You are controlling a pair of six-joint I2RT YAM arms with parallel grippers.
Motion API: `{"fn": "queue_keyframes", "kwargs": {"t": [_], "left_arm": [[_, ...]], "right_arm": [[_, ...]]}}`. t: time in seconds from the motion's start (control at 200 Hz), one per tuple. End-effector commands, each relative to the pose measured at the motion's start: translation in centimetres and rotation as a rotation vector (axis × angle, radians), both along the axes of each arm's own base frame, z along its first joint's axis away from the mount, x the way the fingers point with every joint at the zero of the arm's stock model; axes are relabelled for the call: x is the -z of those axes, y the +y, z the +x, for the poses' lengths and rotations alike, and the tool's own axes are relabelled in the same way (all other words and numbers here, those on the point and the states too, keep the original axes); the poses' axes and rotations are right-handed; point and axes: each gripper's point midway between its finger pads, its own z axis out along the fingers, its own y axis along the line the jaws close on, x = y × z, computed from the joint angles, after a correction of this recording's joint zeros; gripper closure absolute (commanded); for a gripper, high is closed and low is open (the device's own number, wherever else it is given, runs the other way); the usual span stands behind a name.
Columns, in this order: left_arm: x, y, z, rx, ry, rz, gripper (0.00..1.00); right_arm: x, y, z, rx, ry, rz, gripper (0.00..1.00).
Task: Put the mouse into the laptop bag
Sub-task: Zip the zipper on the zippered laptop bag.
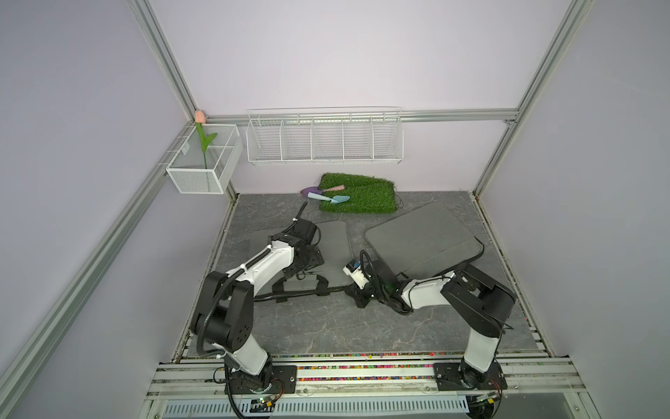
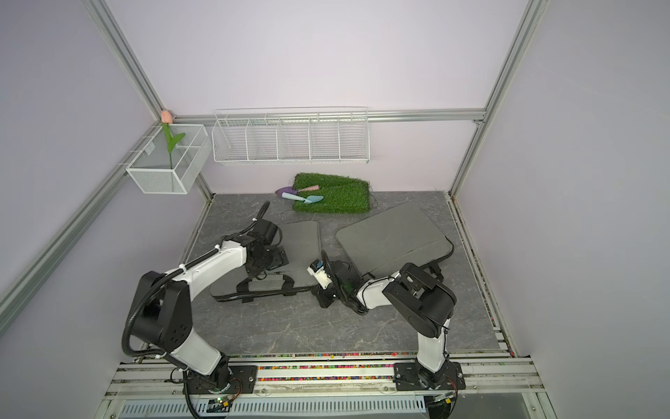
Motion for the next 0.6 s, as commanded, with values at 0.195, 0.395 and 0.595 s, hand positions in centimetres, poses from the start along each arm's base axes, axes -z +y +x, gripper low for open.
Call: {"fn": "queue_keyframes", "kwargs": {"t": [0.195,0.395,0.595], "left_arm": [[2.2,10.4,-2.2,-0.353,0.053,-0.080,0.04],[2.0,10.5,-2.7,-0.387,0.001,-0.121,0.03],[4.2,8.0,-5.9,-0.447,0.029,-0.304,0.00]], "right_arm": [[-1.8,-6.4,6.4,0.215,0.055,0.010,0.94],[-1.8,-6.6,7.7,0.215,0.056,-0.035,0.94],[-1.8,-6.3,8.2,0.211,0.060,-0.042,0.94]]}}
